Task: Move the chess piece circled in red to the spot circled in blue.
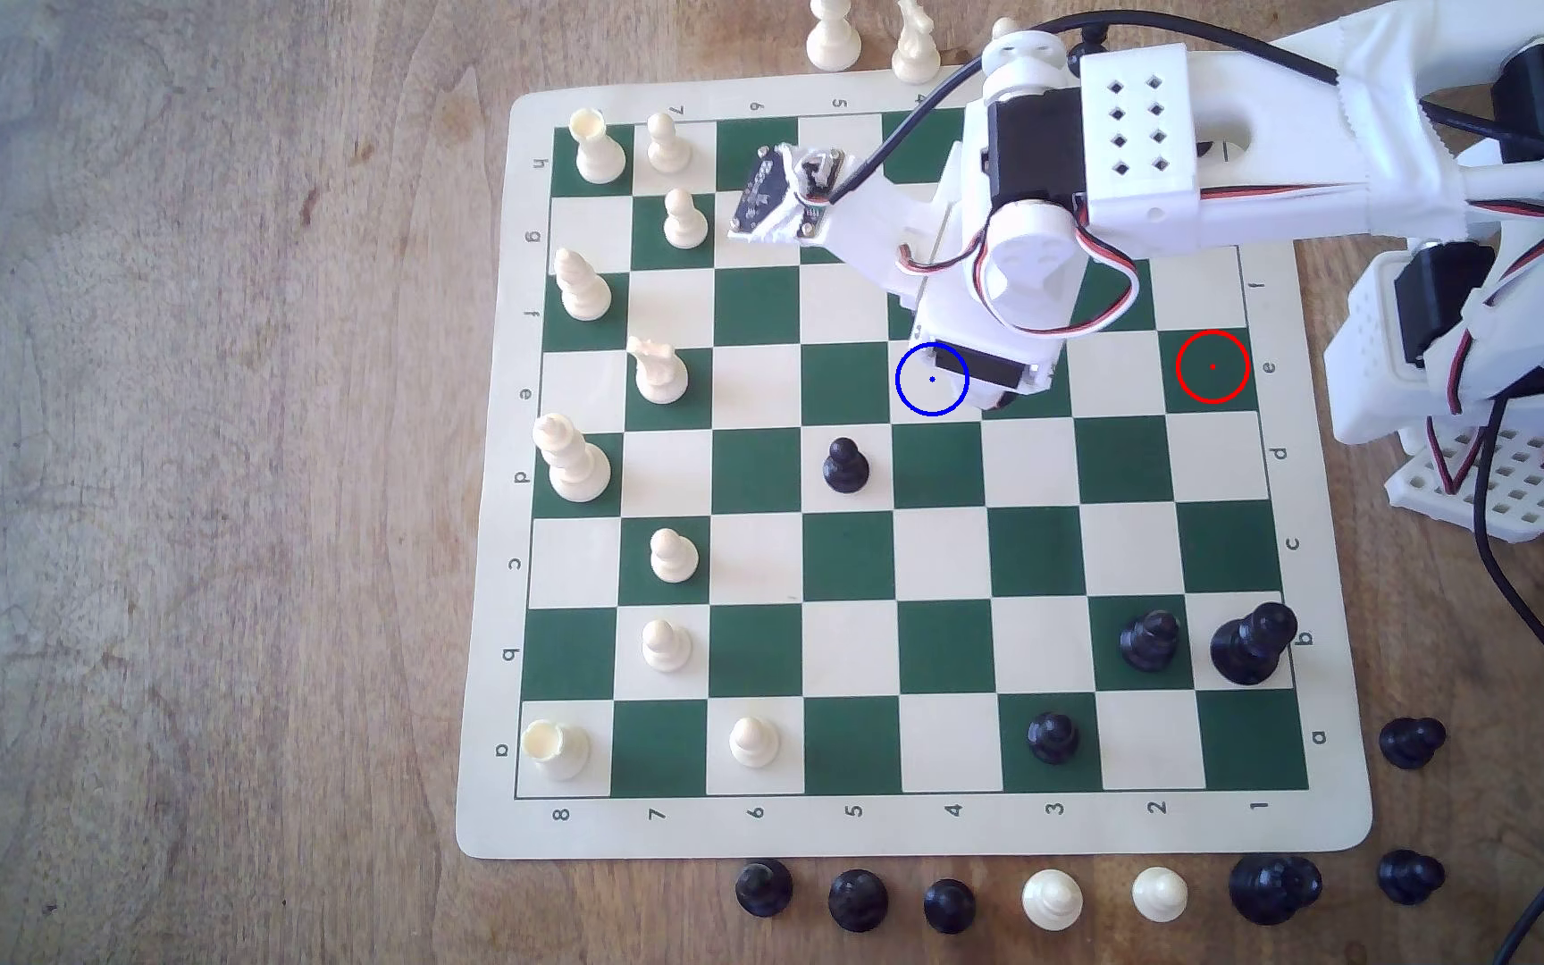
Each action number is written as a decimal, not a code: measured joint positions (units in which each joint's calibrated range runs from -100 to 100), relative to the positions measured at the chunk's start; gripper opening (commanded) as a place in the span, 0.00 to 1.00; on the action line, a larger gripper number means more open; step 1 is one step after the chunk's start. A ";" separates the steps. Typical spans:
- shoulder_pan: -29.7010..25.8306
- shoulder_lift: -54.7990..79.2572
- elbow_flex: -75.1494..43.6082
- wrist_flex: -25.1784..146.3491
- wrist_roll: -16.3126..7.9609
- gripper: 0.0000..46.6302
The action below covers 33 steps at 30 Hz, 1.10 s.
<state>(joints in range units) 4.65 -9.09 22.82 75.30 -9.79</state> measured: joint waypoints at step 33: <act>3.24 10.56 -1.45 -10.12 0.00 0.01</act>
<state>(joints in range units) 7.89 1.47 21.37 65.18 -9.79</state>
